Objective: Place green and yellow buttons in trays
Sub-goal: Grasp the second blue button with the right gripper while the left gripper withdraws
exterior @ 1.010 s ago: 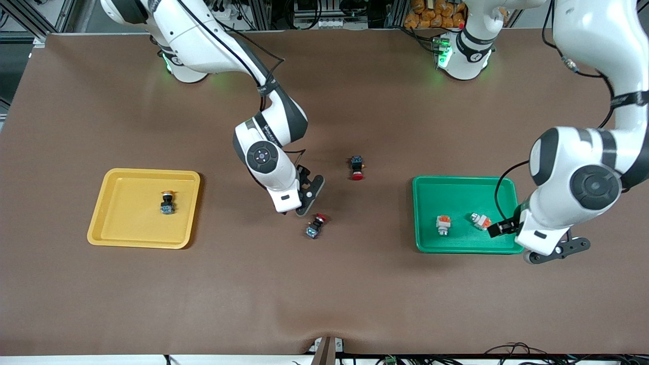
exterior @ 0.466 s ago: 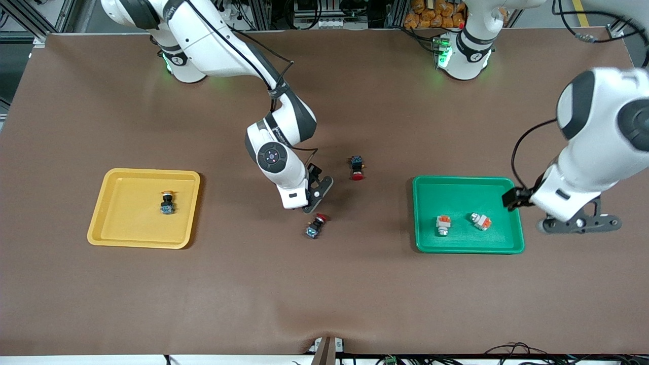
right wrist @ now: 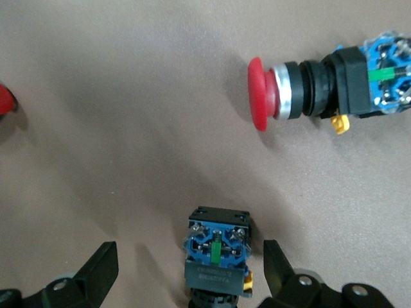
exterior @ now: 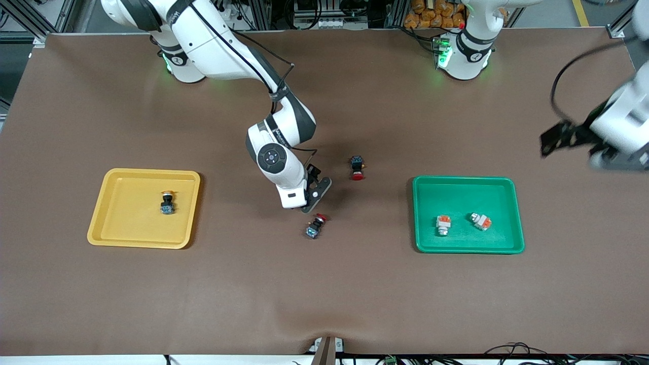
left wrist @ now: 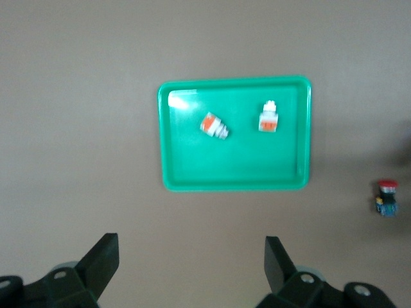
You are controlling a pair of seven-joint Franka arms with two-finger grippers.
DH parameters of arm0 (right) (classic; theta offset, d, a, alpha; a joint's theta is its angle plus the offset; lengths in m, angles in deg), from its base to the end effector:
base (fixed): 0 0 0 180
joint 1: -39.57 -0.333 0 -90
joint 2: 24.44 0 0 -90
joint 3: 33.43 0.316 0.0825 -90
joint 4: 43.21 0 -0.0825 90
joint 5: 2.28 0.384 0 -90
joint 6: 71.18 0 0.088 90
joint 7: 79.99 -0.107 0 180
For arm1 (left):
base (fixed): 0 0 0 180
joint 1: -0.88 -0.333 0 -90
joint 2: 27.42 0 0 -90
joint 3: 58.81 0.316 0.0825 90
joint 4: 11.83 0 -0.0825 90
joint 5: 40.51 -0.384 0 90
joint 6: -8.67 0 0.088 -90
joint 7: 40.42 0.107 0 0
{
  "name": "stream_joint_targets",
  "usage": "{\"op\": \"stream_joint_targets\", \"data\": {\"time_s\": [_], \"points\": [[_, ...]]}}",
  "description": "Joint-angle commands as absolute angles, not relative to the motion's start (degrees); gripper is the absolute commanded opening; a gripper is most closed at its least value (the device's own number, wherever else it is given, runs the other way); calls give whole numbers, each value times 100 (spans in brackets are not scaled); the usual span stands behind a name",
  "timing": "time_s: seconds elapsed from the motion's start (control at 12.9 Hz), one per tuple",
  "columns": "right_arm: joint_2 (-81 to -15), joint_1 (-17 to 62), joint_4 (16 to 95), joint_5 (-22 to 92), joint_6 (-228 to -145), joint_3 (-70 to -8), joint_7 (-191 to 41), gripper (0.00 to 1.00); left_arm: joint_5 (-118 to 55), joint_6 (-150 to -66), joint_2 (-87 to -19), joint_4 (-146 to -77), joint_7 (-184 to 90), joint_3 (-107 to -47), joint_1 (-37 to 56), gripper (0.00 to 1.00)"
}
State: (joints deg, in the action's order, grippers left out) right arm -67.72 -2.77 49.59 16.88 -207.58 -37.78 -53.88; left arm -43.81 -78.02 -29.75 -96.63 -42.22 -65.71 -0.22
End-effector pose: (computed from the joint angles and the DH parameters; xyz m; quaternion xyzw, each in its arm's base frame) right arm 0.5391 0.4334 0.1820 -0.8973 -0.4322 0.0036 0.0897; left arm 0.5597 -0.0488 0.6397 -0.9991 0.0333 0.0019 0.0265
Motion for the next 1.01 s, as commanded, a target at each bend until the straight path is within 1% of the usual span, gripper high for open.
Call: {"op": "stream_joint_targets", "data": {"time_s": [0.0,0.08,0.16,0.31,0.39,0.54,0.7,0.78,0.93], "points": [[-6724,-349,5022,1723,-20812,-3826,-5380,39,-4288,-7439,-2357,-9919,-4130,-6672,-140,100],[-6724,-349,5022,1714,-20820,-3835,-5371,3,-4253,-7438,-2155,-10050,-4130,-6637,-140,100],[-6715,-349,5022,1636,-20812,-3835,-5371,0,-4140,-7473,-1935,-10269,-4121,-6602,-149,100],[-6689,-306,5013,1416,-20759,-3853,-5380,0,-3867,-7805,-1531,-10918,-4121,-6357,-123,100],[-6663,-270,5022,1372,-20733,-3853,-5371,0,-3875,-7990,-1494,-11008,-4112,-6269,-131,100],[-6453,-218,5022,1345,-20488,-3940,-5371,0,-3954,-8001,-1677,-10773,-4112,-6136,-123,100],[-6006,44,5022,1345,-19988,-4142,-5362,0,-4242,-7992,-2089,-10265,-4086,-6118,-88,100],[-5751,386,5048,1354,-19759,-4151,-5362,0,-4288,-7983,-2239,-10149,-4025,-6118,-87,100],[-5320,1098,5223,1354,-19389,-4160,-5354,0,-4280,-7974,-2276,-10095,-3770,-6127,-87,100]]}}
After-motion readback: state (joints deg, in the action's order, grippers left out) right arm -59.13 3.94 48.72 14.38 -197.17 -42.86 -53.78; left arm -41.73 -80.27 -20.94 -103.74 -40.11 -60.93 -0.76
